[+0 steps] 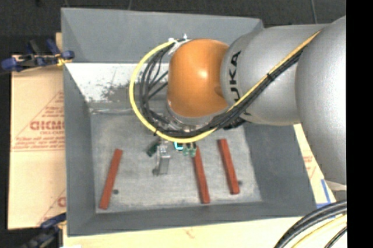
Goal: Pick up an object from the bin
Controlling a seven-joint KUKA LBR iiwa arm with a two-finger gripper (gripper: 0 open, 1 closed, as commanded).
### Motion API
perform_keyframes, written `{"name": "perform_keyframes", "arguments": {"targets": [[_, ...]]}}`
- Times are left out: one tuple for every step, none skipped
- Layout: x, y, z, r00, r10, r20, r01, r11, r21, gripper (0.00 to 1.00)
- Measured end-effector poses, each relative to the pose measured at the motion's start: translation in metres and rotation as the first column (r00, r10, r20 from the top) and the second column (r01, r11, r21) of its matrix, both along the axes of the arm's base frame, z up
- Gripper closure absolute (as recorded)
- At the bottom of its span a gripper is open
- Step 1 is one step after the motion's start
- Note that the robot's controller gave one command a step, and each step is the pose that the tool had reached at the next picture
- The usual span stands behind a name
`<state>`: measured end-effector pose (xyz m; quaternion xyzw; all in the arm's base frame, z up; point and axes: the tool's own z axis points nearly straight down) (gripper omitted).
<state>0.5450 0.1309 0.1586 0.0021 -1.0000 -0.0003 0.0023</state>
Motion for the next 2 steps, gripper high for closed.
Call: {"name": "perform_keyframes", "arguments": {"targets": [[0.0598,-0.087,-0.0847,0.982,0.188,0.01,-0.188,0.982,-0.003,0.0],[0.0591,-0.0829,-0.0825,0.982,0.188,0.011,-0.188,0.982,0.0,1.0]]}}
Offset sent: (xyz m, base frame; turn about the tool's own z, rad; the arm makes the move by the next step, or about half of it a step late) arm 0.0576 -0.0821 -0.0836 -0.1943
